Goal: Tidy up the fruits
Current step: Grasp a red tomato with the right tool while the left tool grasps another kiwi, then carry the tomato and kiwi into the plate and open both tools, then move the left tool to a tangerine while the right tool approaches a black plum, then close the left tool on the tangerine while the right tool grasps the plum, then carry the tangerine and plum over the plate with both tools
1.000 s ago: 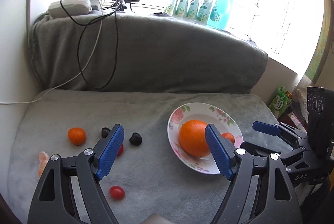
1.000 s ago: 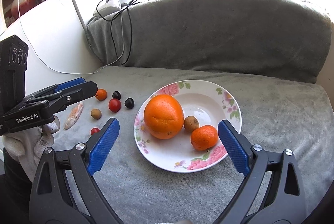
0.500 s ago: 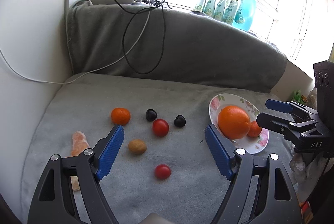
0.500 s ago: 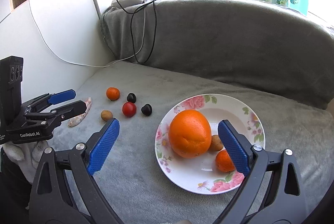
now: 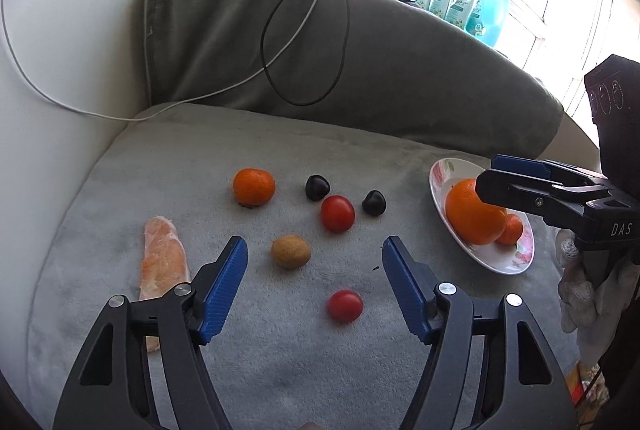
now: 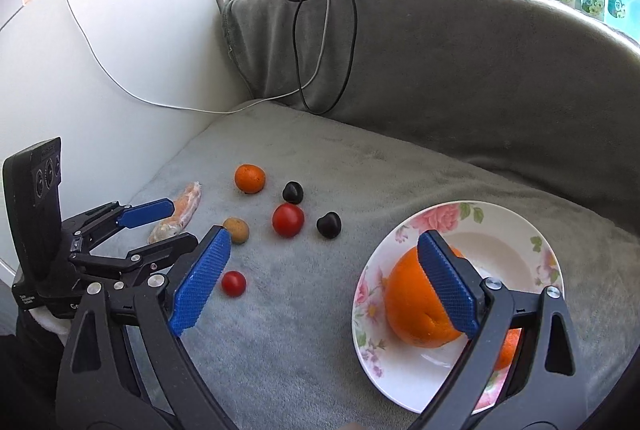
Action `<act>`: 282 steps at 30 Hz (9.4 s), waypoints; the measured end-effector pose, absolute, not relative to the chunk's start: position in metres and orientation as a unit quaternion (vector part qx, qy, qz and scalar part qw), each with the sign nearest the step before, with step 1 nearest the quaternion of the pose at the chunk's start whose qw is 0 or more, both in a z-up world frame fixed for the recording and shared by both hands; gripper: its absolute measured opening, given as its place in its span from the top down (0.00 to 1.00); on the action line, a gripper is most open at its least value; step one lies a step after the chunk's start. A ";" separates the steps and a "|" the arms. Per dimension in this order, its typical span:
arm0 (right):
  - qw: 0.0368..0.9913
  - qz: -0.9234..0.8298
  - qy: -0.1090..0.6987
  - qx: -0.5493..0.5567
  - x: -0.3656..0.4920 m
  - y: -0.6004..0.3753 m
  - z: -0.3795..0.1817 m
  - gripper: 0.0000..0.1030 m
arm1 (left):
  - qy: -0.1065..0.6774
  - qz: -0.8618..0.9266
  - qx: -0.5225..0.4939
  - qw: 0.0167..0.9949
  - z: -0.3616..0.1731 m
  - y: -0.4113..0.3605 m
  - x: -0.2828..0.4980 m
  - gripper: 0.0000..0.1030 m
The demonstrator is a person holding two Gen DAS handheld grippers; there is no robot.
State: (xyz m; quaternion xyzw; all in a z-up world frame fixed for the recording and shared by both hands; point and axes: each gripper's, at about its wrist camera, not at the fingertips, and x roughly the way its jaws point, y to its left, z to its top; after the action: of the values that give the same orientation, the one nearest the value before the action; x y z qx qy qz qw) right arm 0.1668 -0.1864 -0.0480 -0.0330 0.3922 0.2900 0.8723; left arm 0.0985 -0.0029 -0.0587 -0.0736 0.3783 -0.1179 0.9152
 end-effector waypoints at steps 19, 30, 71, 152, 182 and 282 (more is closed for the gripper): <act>0.816 0.319 0.477 -0.058 0.212 -0.114 -0.096 0.51 | 0.416 -0.134 -0.095 0.894 -0.092 0.000 0.119 0.59; 0.807 0.302 0.497 -0.096 0.224 -0.093 -0.117 0.59 | 0.429 -0.135 -0.099 0.888 -0.101 -0.002 0.138 0.62; 0.875 0.256 0.410 -0.018 0.184 -0.219 -0.039 0.67 | 0.377 -0.187 -0.077 0.904 -0.045 -0.052 0.109 0.74; 0.899 0.196 0.384 0.080 0.187 -0.340 -0.038 0.06 | 0.385 -0.269 -0.031 0.882 -0.033 -0.170 0.094 0.21; 0.890 0.255 0.378 -0.014 0.186 -0.228 -0.026 0.06 | 0.360 -0.137 -0.081 0.919 -0.032 -0.029 0.112 0.21; 0.895 0.203 0.394 -0.055 0.138 -0.264 -0.045 0.77 | 0.356 -0.193 -0.082 0.911 -0.022 -0.069 0.136 0.66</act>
State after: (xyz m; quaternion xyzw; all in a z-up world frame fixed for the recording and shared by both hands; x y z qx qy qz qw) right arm 0.1379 -0.2642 -0.0451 -0.0552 0.3941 0.2026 0.8947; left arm 0.1357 -0.0686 -0.0224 -0.0818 0.3557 -0.1925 0.9109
